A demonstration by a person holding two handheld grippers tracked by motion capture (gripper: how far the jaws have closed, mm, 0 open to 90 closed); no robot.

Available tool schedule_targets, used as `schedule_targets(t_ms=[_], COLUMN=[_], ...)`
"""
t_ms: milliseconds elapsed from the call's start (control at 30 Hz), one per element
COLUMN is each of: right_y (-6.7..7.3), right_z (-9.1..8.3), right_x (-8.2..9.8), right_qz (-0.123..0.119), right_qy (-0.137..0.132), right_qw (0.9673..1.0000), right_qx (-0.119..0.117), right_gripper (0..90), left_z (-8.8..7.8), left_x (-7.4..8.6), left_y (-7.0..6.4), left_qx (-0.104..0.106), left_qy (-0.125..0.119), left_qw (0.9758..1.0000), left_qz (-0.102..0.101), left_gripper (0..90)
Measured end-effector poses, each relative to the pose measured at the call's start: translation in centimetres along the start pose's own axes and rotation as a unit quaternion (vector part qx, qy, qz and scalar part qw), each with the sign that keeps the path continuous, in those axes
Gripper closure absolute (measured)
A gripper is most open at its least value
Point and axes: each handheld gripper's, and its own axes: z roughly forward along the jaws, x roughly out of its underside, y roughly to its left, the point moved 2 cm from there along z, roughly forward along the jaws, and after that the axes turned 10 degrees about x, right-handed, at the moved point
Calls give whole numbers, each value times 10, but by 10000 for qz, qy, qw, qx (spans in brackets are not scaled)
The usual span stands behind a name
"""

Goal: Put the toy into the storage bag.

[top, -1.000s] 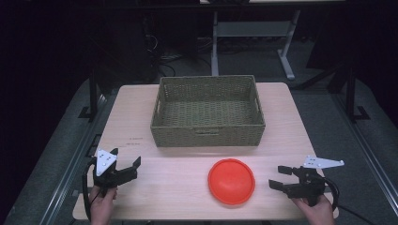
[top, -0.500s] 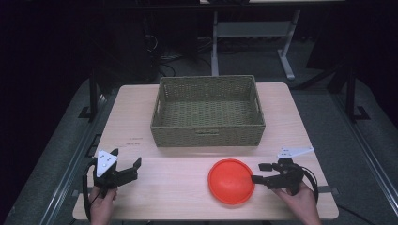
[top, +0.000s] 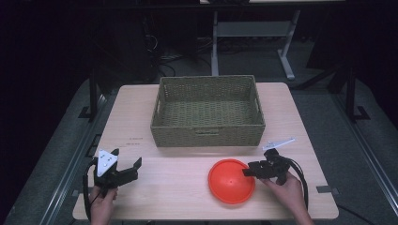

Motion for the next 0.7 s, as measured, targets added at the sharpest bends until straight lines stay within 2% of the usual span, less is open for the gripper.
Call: schedule_targets(t_ms=[233,400,533,700], right_y=[1,2,3,4], right_z=[5,6,3,1], right_x=[1,2,2,2], right_qz=[9,-61,-19,27], right_qy=[77,119,-26,-77], right_qw=[10000,9999,10000,9999], right_qx=[-32,43,16,-96], right_gripper=[560,599,675,761], left_z=[1,1,2,2], left_x=[0,0,0,0], left_y=[-1,-1,-2,-3], left_qx=[14,24,25,39], left_qy=[5,26,18,46], left_qw=[10000,10000,10000,10000], left_qz=[6,16,23,51], left_gripper=[128,128,128,128])
